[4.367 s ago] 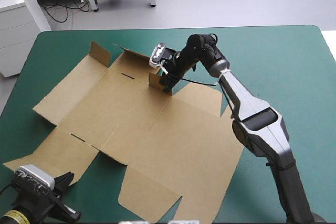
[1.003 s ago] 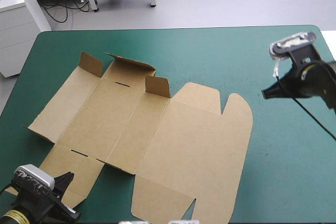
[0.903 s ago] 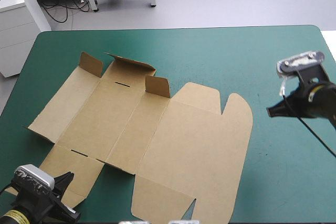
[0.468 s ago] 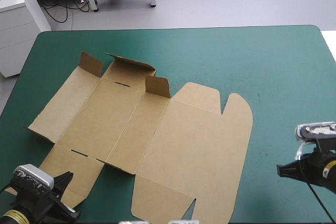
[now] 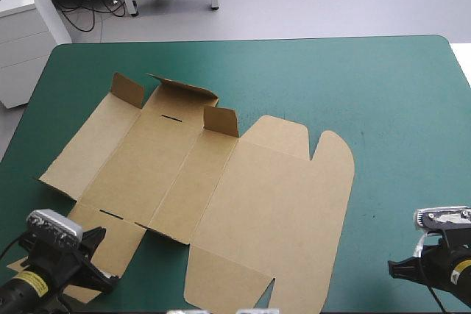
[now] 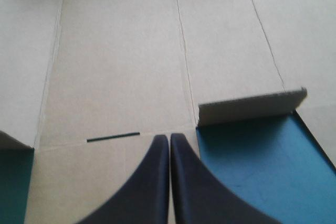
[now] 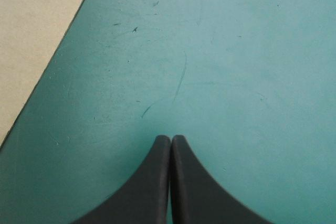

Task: Fold the box

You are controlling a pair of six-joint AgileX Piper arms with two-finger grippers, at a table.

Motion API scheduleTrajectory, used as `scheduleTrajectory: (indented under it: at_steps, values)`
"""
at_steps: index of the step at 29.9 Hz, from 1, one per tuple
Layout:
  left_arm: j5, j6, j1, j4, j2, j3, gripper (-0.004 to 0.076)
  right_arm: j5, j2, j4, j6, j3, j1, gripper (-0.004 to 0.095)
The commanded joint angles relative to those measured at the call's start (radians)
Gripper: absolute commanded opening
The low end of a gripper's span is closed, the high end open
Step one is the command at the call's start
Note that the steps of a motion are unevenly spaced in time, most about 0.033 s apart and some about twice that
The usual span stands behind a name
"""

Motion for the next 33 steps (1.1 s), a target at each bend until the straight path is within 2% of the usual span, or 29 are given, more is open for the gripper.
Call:
scheduleTrajectory:
  at_steps: [1,7,14,18,24,29,33]
  values:
    - [-0.107,-0.020,-0.003,0.027,0.149,-0.111,-0.0010,-0.093,0.007,-0.013,-0.007,-0.022,-0.005,-0.0020]
    - [-0.035,-0.042,-0.003,-0.002,0.438,-0.321,-0.0010,-0.136,0.007,-0.013,-0.007,-0.022,-0.005,-0.0020]
    - [-0.035,-0.017,0.055,0.021,0.743,-0.562,-0.0010,-0.136,0.007,-0.013,-0.009,-0.022,-0.005,-0.0020]
    - [-0.011,0.115,0.193,-0.115,0.898,-0.716,-0.0010,-0.136,0.007,-0.013,-0.001,-0.022,-0.005,-0.0020]
    - [0.095,0.348,0.533,-0.442,1.095,-0.900,-0.0010,-0.133,0.007,-0.006,-0.001,-0.022,-0.005,-0.0020]
    - [0.142,0.456,0.764,-0.643,1.197,-0.968,-0.0010,-0.133,0.007,-0.006,-0.001,-0.022,-0.005,-0.0020]
    - [0.177,0.513,0.853,-0.664,1.254,-0.972,-0.0010,-0.133,0.007,-0.006,-0.001,-0.022,-0.005,-0.0020]
